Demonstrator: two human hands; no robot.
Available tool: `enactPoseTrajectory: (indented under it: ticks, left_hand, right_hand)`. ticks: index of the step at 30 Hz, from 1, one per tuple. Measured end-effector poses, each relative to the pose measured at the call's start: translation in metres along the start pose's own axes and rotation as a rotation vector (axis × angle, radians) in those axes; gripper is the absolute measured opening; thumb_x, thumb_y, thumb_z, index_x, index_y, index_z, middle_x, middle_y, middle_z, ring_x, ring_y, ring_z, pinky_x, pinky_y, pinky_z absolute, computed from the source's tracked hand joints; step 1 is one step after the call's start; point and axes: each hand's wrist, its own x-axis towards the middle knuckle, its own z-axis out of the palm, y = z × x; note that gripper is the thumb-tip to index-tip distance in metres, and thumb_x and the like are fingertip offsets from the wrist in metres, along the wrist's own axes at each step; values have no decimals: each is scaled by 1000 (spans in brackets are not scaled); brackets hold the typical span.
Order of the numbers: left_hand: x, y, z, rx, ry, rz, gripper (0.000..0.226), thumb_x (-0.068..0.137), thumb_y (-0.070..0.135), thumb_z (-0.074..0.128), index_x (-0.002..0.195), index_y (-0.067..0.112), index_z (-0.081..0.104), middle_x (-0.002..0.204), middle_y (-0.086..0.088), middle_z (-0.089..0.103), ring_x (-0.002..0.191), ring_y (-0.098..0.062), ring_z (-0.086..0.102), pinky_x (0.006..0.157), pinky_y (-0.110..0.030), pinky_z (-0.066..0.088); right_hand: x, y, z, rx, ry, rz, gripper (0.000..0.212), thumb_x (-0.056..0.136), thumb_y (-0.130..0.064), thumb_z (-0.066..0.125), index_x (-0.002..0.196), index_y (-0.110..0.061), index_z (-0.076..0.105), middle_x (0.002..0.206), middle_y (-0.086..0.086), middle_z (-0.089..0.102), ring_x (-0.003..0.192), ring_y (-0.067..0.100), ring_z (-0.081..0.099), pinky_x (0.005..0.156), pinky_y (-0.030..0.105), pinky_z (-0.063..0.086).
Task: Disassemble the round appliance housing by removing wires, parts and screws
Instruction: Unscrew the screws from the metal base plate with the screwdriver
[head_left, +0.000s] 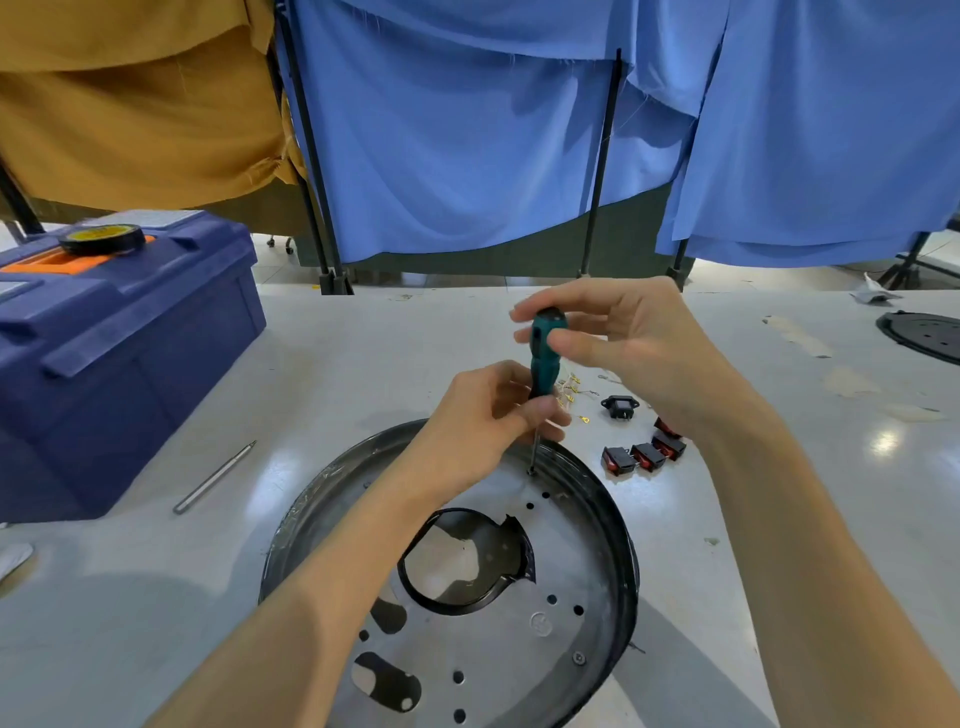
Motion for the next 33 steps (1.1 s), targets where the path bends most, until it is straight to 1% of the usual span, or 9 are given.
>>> enactPoseTrajectory:
  ticks: [3,8,10,13,18,22,26,28,33]
  left_hand:
    - [1,1,1,17,23,-15,29,86,20,68,110,8,55,90,-7,74,80,-20,72,86,-35,56]
    - [1,0,1,25,-35,-1,14,99,13,48,103,19,60,92,-1,75,90,-17,71,90,-34,54]
    - [1,-1,3,27,-4,-4,7,95,16,56,101,14,59,88,-4,75,84,-19,72,88,-34,55]
    - [0,0,3,53,16,-6,26,88,21,66,110,10,56,90,-6,74,81,-16,72,84,-30,56]
    - [0,2,1,20,-9,-5,14,98,10,49,109,12,59,95,-4,74,89,-17,71,88,-34,55]
    - [0,1,3,83,81,-27,31,84,20,71,108,15,52,87,-4,73,81,-16,71,84,-37,56]
    - [1,-4,-7,428,204,-51,33,71,23,83,87,28,54,76,7,66,70,-9,61,67,-25,51]
    - [0,-7,-10,630,122,-88,23,72,23,82,78,29,61,75,10,64,72,-11,60,70,-29,52]
    - [-2,-12,-4,867,-69,-119,26,73,27,80,98,25,73,80,12,59,78,-10,56,70,-27,46]
  right_hand:
    - [0,0,6,-68,27,11,27,79,-15,76,102,-29,73,102,-4,68,95,9,64,83,19,54]
    - [0,2,-2,52,23,16,40,83,11,63,116,-11,68,101,2,75,96,12,71,88,24,56]
    - [-1,1,-2,66,-15,21,35,83,1,67,115,-13,69,104,0,74,101,12,69,88,24,55]
    - [0,2,5,-54,19,28,31,79,-16,76,108,-25,73,99,-4,73,100,14,65,85,28,56]
    - [1,2,0,27,17,30,33,86,2,64,113,-16,69,101,-2,74,97,12,70,85,23,55]
    - [1,3,6,-108,-14,43,29,84,-18,72,109,-33,70,106,-12,70,99,9,65,88,26,55]
    - [3,3,4,-50,112,35,41,85,-1,66,118,-24,66,97,-1,72,91,16,70,89,27,56]
    - [1,1,-5,58,188,-20,38,87,6,60,117,-18,66,97,7,70,91,21,70,89,30,56]
    - [-3,2,-25,48,315,-67,34,96,-2,52,98,-28,72,98,16,56,77,19,64,75,24,56]
